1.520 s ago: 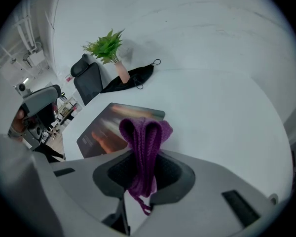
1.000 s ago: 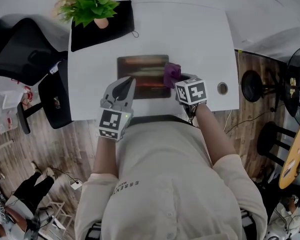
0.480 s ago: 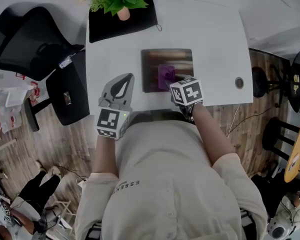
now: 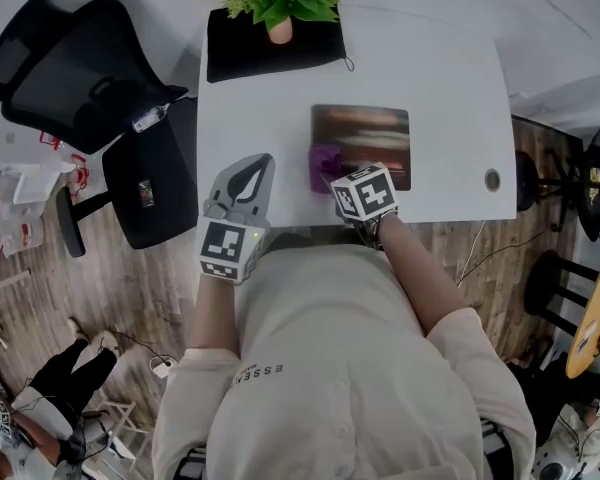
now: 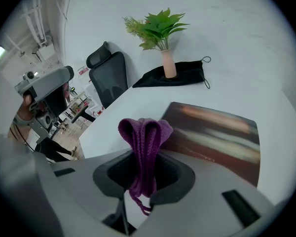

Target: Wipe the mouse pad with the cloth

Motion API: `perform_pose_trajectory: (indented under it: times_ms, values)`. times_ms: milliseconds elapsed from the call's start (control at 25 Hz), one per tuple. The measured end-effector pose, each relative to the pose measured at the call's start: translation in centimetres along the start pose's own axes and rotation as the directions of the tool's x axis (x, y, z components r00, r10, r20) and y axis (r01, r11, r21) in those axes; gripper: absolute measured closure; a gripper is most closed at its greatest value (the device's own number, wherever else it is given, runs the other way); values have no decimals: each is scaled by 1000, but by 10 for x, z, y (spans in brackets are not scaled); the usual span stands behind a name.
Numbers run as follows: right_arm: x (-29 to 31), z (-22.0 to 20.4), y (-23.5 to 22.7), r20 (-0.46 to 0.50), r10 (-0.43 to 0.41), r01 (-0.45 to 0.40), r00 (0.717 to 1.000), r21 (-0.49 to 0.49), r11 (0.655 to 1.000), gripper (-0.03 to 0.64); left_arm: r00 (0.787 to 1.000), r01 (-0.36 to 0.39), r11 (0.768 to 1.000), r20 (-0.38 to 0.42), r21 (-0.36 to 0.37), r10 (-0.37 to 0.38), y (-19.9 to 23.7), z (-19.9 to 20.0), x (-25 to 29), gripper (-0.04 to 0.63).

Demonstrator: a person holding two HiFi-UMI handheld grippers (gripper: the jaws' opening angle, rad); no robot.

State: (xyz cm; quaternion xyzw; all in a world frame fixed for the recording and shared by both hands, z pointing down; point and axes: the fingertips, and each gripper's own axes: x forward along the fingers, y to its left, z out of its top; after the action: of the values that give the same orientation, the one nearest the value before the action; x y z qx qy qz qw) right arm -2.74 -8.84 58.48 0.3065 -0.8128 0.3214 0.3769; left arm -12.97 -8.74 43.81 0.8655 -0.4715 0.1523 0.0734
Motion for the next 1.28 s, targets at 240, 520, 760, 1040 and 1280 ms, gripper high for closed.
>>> perform_pose_trajectory:
  times_ms: [240, 520, 760, 1040, 1280]
  values:
    - [8, -5, -5, -13, -12, 12, 1000, 9, 1000, 525, 1000, -2, 1000, 0, -1, 2, 5, -1, -1, 594]
    - [0, -14, -23, -31, -42, 43, 999, 32, 999, 525, 1000, 10, 1000, 4, 0, -10, -3, 4, 13, 594]
    - [-10, -24, -39, -31, -45, 46, 999, 43, 998, 525, 999, 30, 1000, -14, 2, -30, -21, 4, 26, 594]
    - [-25, -37, -60, -23, -41, 42, 999, 72, 997, 525, 999, 48, 999, -24, 14, -47, -48, 9, 44, 594]
    - [-41, -51, -85, -32, -58, 60, 998, 74, 995, 525, 998, 54, 998, -11, 7, -54, -70, 17, 60, 594]
